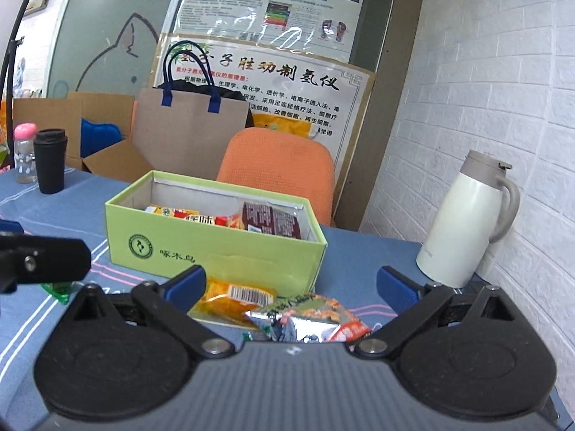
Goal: Organize snacks
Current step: 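Move both tools back over the blue packets on the table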
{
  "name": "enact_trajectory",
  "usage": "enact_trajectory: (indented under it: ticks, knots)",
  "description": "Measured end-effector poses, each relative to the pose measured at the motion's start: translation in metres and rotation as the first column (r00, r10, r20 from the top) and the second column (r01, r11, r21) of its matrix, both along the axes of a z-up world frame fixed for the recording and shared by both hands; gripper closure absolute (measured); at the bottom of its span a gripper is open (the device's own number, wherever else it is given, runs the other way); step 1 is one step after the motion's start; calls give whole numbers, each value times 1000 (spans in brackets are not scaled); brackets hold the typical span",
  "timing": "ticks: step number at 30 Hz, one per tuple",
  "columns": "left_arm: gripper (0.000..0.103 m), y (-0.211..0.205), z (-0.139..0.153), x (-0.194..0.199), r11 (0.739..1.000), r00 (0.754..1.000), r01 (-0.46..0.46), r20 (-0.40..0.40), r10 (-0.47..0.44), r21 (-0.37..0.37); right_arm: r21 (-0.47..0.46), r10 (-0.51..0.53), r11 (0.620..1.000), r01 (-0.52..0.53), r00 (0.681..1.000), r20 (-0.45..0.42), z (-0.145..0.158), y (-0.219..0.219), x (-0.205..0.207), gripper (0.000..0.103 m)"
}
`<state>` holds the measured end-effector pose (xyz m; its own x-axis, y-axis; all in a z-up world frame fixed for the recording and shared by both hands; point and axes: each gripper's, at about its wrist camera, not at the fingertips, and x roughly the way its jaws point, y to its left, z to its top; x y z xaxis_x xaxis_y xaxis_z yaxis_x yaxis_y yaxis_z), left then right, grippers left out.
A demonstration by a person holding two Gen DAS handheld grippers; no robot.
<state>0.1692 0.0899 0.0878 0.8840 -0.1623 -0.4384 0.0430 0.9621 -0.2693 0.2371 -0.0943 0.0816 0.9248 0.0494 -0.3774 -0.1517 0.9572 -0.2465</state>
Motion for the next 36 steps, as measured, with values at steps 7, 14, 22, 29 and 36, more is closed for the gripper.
enact_trajectory:
  ticks: [7,14,22,29,36]
  knots:
    - [22,-2,-6,-9,1000,1000,-1,-21,2,3,-10,-4,1000,4,1000,0,-2,-2,-10,4]
    - [22,-5,-17,-8,1000,998,-13,-56,14,16,10,-13,1000,13,1000,-27,-12,-11,-12,4]
    - [22,-22,-42,2,990,990,-54,-122,70,131,151,-54,986,75,989,-137,-53,-61,-49,4]
    - [22,-40,-53,10,985,988,-29,-142,54,170,162,-6,986,36,984,-180,-70,-65,-77,4]
    - [22,-47,-58,18,983,985,-17,-164,48,184,215,161,970,-109,957,-242,-81,-51,-87,4]
